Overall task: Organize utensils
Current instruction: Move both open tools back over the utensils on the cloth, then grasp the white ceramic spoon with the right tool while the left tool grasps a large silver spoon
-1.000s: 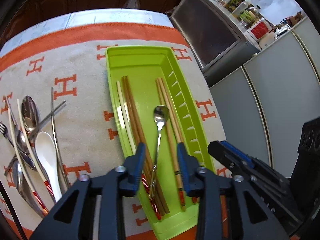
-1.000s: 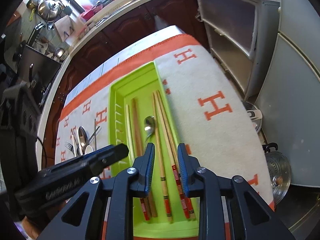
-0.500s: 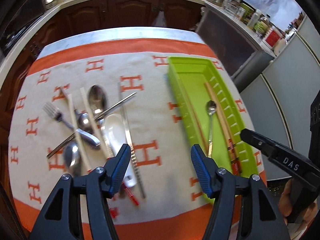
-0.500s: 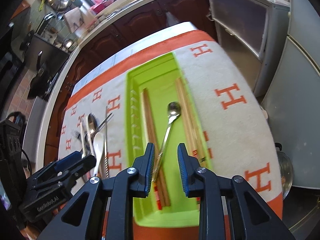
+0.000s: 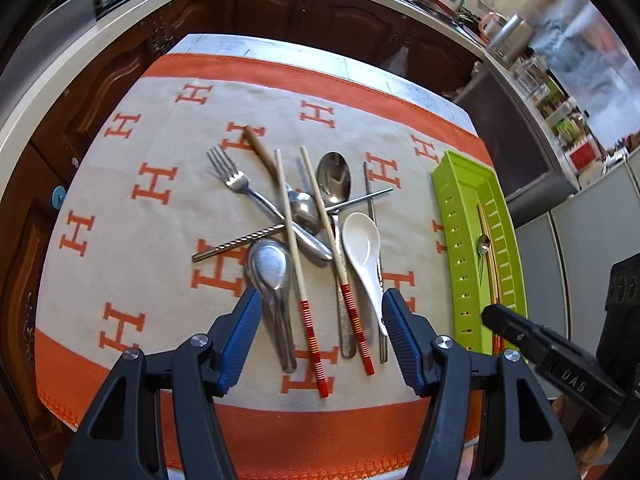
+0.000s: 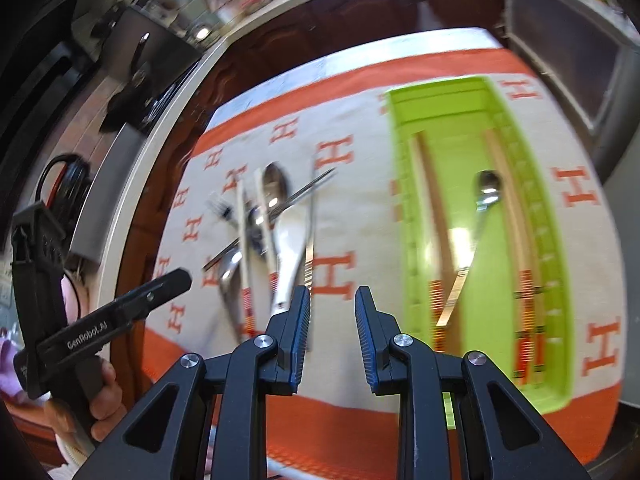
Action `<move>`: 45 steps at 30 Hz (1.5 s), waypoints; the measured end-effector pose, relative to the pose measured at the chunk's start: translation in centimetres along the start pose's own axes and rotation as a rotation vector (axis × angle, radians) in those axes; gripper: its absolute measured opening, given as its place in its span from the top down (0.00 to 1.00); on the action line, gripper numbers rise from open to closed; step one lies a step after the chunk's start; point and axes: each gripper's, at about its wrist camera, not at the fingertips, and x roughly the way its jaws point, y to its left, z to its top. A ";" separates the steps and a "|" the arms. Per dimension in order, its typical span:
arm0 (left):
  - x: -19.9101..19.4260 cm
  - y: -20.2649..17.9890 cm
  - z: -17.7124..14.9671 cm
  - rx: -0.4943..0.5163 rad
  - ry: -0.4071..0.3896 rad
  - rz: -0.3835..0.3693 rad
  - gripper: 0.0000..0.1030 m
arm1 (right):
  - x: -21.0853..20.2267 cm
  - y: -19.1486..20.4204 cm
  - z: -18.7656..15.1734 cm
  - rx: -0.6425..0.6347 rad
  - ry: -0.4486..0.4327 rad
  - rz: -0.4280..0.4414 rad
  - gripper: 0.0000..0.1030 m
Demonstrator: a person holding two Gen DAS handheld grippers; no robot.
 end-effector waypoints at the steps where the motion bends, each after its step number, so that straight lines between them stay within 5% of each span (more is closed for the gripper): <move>1: 0.0 0.2 0.0 -0.006 0.003 -0.006 0.41 | 0.6 0.7 0.1 -0.004 0.017 0.016 0.77; 8: 1.6 0.5 0.3 -0.020 0.058 -0.069 0.61 | 5.4 1.9 1.8 0.058 0.125 0.083 0.77; 19: 4.9 0.5 2.3 -0.037 0.096 -0.085 0.72 | 13.4 0.5 3.8 0.166 0.249 0.099 0.78; 45: 6.5 1.3 4.2 -0.058 0.112 -0.091 0.72 | 15.5 2.2 7.4 0.063 0.154 0.025 0.79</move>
